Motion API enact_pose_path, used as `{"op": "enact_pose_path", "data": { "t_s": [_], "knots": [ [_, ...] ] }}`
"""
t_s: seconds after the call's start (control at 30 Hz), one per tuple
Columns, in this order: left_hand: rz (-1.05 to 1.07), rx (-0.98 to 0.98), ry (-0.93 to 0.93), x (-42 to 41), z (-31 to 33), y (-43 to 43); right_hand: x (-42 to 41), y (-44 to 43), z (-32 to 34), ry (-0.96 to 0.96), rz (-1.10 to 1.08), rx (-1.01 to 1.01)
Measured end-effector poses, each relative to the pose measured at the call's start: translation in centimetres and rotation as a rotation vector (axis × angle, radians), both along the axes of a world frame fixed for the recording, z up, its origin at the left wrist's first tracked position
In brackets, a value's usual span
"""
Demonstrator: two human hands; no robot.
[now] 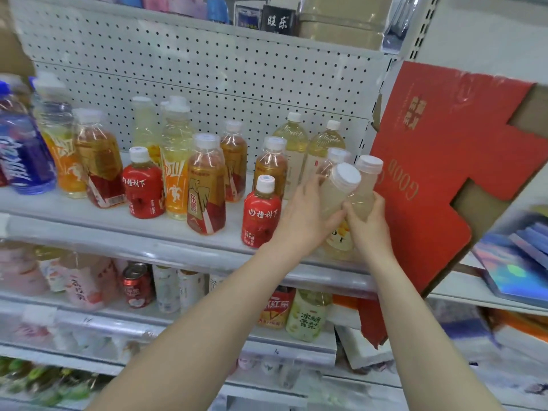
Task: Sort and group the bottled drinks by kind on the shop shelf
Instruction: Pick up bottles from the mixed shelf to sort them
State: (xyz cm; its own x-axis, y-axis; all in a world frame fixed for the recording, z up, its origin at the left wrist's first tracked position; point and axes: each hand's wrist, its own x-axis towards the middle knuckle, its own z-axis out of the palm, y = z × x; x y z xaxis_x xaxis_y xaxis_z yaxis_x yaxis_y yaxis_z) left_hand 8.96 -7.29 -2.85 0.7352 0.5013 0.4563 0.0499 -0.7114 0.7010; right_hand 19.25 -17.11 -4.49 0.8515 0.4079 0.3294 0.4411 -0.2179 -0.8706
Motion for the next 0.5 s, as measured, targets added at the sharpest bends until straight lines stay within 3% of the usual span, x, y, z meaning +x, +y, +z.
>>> {"op": "enact_pose_path", "data": {
  "t_s": [0.17, 0.33, 0.5],
  "knots": [
    [-0.054, -0.050, -0.066, -1.7, -0.4, 0.1, -0.5, -0.6, -1.1, -0.041, 0.032, 0.032],
    [-0.053, -0.177, -0.333, -5.2, -0.4, -0.8, -2.4, -1.6, -1.0, -0.070, 0.039, 0.217],
    [-0.024, -0.537, -0.662, -10.4, -0.6, -1.0, -5.5, -2.5, -0.3, 0.012, 0.210, 0.406]
  ]
}}
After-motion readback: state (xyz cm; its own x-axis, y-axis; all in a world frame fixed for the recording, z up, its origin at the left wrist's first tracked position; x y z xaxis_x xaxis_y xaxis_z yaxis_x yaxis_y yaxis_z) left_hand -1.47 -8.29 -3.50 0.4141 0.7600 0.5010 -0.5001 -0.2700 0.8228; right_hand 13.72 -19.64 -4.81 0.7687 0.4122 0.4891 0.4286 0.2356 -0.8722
